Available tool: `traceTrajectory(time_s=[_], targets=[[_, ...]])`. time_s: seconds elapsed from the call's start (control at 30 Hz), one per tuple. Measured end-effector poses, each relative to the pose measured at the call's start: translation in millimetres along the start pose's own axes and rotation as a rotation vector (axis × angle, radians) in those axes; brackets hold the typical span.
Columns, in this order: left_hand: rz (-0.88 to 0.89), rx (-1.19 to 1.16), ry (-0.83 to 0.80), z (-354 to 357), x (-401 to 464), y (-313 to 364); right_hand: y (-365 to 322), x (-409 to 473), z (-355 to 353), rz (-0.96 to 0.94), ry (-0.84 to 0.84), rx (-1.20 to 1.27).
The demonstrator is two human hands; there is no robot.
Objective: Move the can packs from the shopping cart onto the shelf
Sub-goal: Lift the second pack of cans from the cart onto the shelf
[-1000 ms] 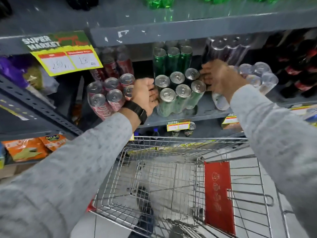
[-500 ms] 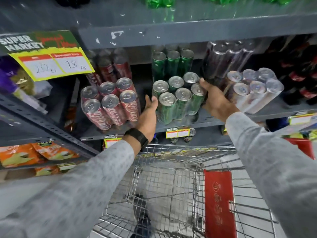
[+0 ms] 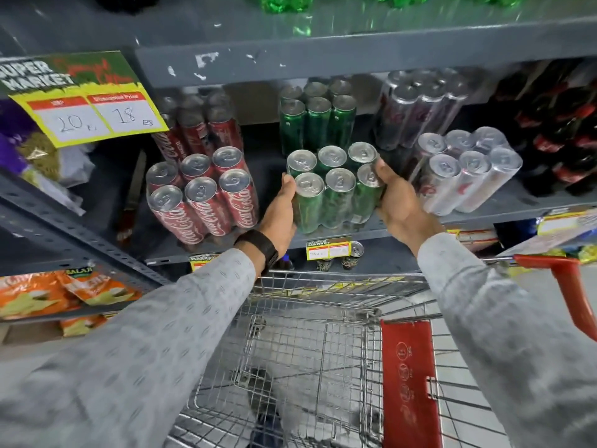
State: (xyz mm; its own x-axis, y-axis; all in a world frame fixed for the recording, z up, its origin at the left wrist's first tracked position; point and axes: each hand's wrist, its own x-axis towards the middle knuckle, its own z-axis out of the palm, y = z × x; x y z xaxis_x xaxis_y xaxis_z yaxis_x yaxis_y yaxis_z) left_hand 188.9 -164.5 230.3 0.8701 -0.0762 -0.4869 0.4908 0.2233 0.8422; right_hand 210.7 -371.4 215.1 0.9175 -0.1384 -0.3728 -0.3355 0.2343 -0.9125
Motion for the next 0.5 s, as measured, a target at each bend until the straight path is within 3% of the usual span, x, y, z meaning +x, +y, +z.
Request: traceTrajectory(time_s=[0.5], targets=[[-0.028,0.047,0.007,5,-7,7,3,-15,5,0.019,0.064,-0.068]])
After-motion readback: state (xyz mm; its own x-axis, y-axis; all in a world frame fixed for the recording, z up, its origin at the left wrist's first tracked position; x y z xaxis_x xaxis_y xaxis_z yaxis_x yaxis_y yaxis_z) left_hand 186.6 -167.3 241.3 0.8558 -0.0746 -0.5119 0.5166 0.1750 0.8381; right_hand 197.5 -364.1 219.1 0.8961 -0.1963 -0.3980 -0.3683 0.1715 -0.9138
